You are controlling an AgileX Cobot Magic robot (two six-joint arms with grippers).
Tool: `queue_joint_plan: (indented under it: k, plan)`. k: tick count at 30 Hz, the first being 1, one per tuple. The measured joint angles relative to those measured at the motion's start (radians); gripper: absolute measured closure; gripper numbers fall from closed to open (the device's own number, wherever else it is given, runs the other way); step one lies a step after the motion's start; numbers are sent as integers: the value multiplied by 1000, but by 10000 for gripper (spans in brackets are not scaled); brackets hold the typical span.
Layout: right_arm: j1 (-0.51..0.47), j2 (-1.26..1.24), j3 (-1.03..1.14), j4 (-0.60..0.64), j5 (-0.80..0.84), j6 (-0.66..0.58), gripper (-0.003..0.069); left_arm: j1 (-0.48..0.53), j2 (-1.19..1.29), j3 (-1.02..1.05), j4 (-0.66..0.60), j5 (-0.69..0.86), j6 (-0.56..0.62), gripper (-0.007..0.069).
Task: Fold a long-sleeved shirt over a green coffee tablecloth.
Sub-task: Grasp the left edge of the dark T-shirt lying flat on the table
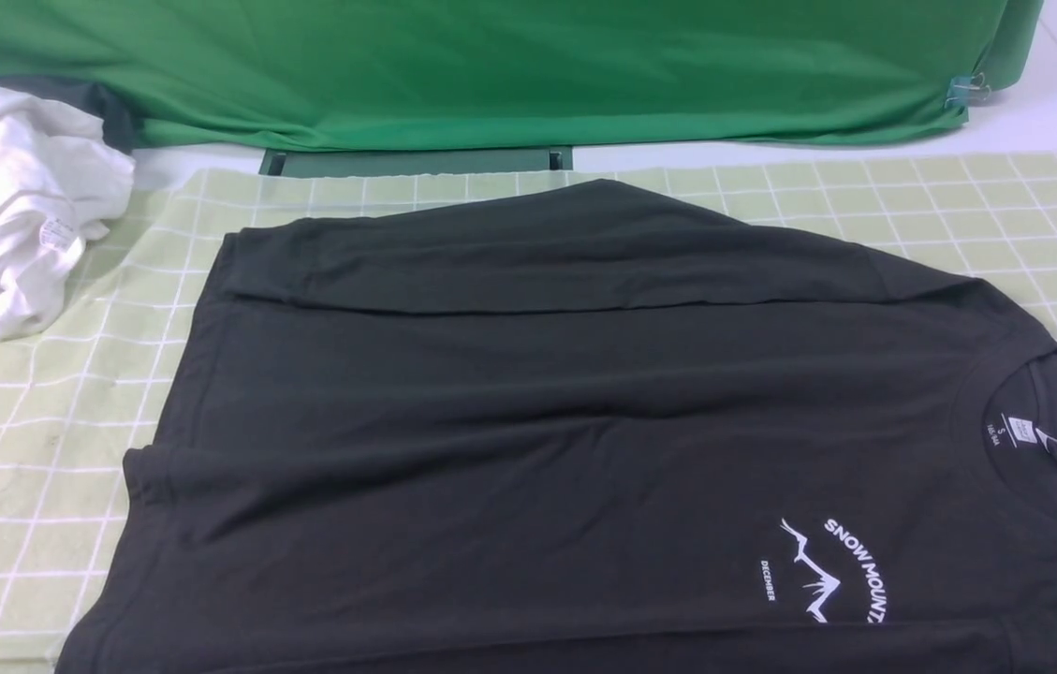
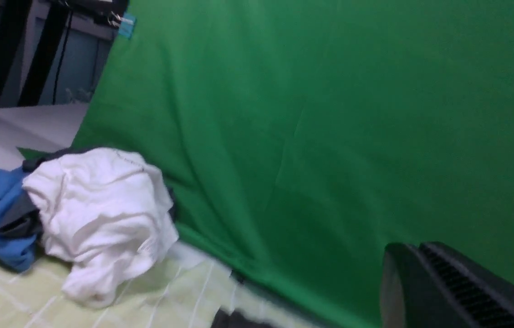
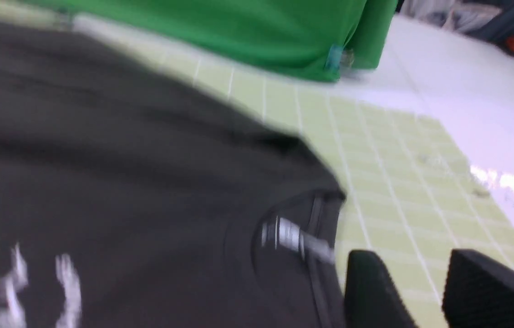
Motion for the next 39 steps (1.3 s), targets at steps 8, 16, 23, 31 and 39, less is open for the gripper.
queue_joint_plan:
  k: [8, 16, 23, 31, 39]
  plan:
    - [0, 0, 0, 17, -248, 589, 414, 0, 24, -182, 265, 38, -401, 608]
    - [3, 0, -1, 15, -347, 666, 420, 0, 423, -575, 313, 830, -196, 608]
    - [114, 116, -345, -37, 19, 528, 637, 0, 854, -639, 233, 1180, 89, 608]
    - [331, 547, -774, -40, 530, 304, 657, -53, 1111, -618, 281, 1245, 156, 622]
    - [544, 751, -799, -5, 575, 244, 657, -116, 1192, -543, 435, 1184, 42, 613]
